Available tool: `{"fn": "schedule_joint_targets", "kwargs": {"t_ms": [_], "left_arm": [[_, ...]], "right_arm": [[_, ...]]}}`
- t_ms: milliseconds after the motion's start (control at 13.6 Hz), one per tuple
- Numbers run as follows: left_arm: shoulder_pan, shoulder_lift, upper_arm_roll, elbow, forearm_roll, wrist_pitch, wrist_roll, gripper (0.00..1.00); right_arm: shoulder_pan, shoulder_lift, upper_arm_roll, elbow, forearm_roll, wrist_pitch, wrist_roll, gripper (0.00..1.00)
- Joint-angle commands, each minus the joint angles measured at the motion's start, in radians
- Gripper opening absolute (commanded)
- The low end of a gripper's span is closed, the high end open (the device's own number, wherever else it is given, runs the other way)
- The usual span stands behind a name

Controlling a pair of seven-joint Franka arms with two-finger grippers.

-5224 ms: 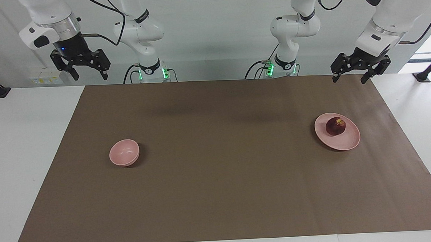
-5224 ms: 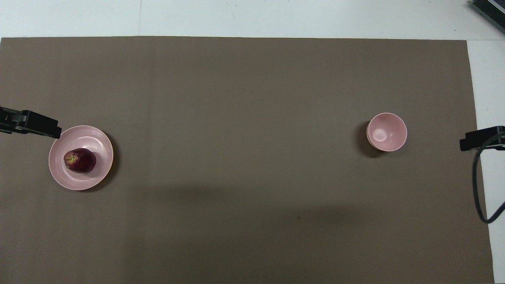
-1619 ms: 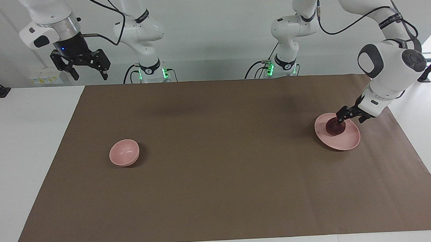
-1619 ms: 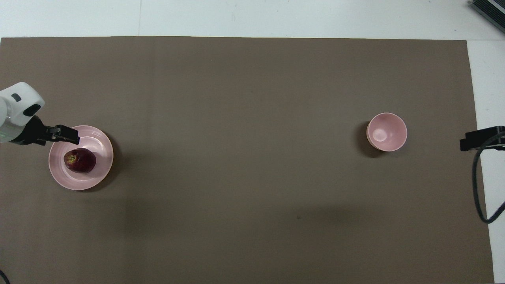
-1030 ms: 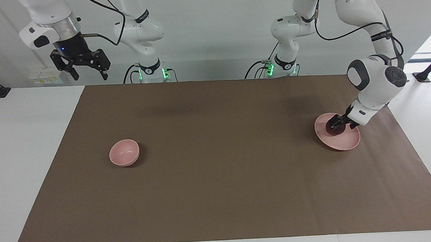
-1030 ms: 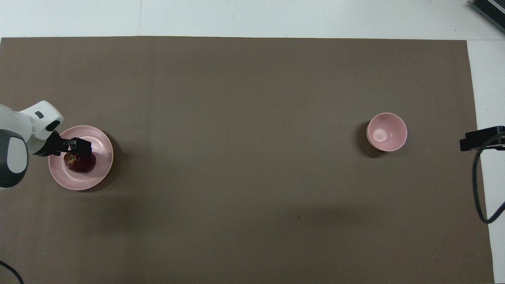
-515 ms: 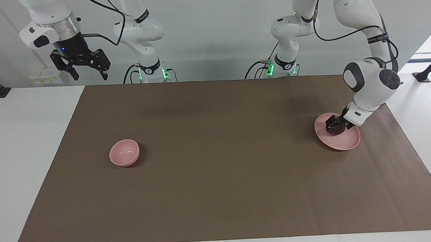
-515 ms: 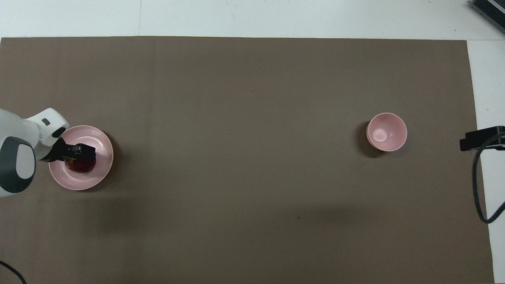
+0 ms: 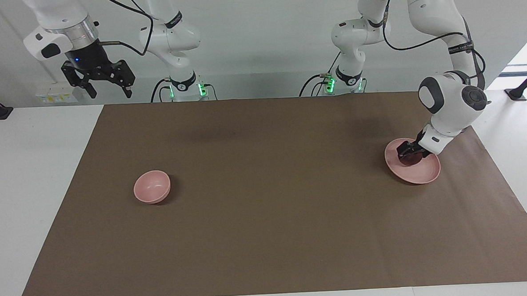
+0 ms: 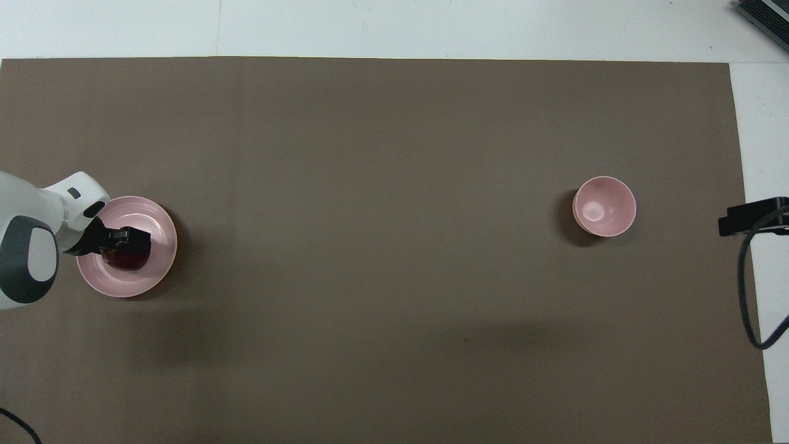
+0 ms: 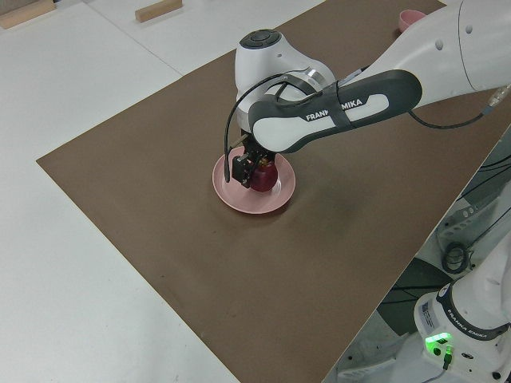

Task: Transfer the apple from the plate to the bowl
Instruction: 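Close the left gripper on the apple and lift it off the plate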

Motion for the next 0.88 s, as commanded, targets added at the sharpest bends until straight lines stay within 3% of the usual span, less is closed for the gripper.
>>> {"fn": "schedule_joint_targets", "kwargs": {"t_ms": [0,74,147,221,294,809], "left_arm": [[0.008,-0.017,-0.006,-0.027,-0.008,0.025,-0.001,1.0],[0.009,-0.019,-0.006,-0.03,-0.008,0.025,-0.001,0.83],[0.011,-0.02,-0.006,-0.032,-0.008,0.026,-0.006,0.44],[0.012,-0.02,-0.006,-0.032,-0.008,0.025,-0.004,0.18],[0.011,-0.02,-0.006,-0.032,-0.008,0.025,-0.004,0.0],[0.0,-0.014,-0.006,-0.016,-0.01,0.011,-0.007,0.0]], "right_arm": [[-0.01,-0.012,0.007,-0.008,0.006,-0.004,-0.018,1.0],[-0.01,-0.012,0.007,-0.008,0.005,-0.004,-0.018,1.0],[-0.01,-0.012,0.007,-0.008,0.006,-0.004,-0.018,1.0],[-0.01,-0.012,0.007,-0.008,0.006,-0.004,-0.018,1.0],[-0.01,-0.012,0.007,-0.008,0.006,-0.004,-0.018,1.0],[-0.01,-0.012,0.007,-0.008,0.006,-0.004,-0.018,1.0]]}}
